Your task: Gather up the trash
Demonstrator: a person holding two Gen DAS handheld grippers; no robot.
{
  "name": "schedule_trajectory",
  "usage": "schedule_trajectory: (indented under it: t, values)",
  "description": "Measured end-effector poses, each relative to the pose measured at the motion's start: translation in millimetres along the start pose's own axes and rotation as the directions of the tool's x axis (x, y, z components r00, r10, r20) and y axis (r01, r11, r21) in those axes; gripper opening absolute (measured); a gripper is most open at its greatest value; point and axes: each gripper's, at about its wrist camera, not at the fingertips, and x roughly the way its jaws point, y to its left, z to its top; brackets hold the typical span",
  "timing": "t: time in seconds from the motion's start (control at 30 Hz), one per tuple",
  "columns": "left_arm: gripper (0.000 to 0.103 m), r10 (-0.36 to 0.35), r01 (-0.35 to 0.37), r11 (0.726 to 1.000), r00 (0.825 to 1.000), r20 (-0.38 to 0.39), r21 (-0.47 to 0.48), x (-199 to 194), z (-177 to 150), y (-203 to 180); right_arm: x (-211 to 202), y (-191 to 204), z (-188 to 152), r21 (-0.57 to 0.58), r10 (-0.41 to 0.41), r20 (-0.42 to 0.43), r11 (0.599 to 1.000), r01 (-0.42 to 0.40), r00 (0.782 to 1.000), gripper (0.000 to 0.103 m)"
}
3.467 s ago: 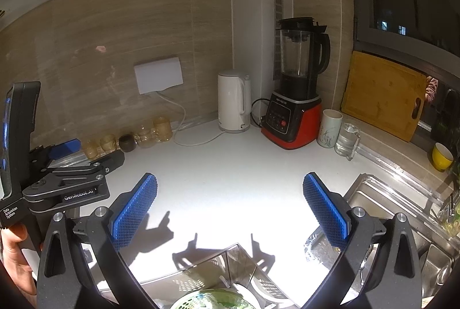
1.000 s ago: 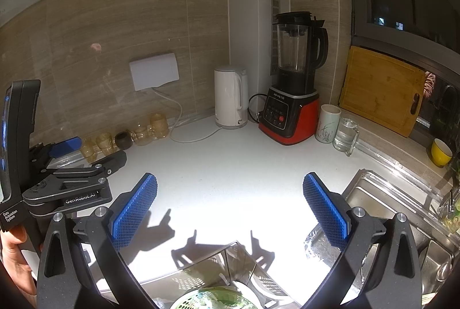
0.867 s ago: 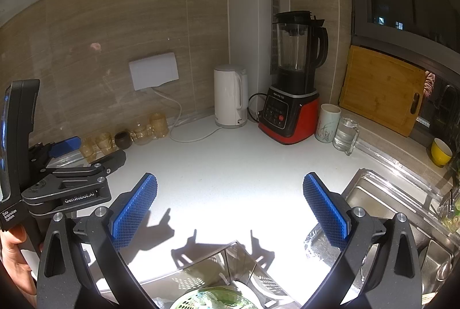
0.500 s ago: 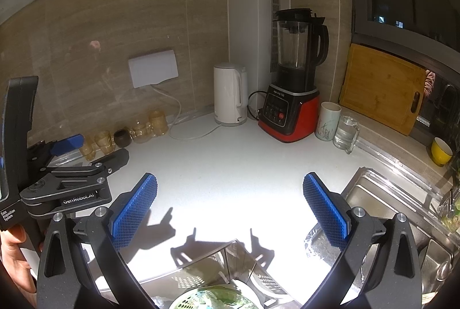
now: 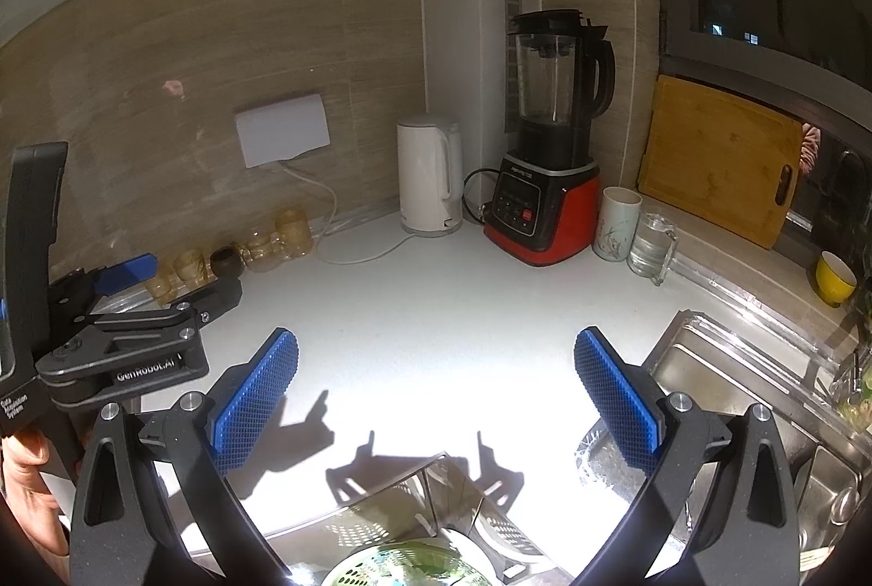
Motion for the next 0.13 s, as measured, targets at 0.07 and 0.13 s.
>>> schedule_trajectory:
  t: [0.07, 0.13]
  values:
    - [0.095, -0.007, 0.007, 1.0, 1.0, -0.009, -0.011, 2.3, 0.2, 1.6, 0.5, -1.1, -0.4, 0.003, -0.001, -0.002, 1.0, 0.001, 1.0, 0.101]
    - [0.095, -0.006, 0.006, 1.0, 1.0, -0.019, -0.009, 4.5, -0.3, 1.8, 1.5, -2.3, -0.4, 0.007, -0.002, -0.006, 1.0, 0.003, 1.0, 0.101]
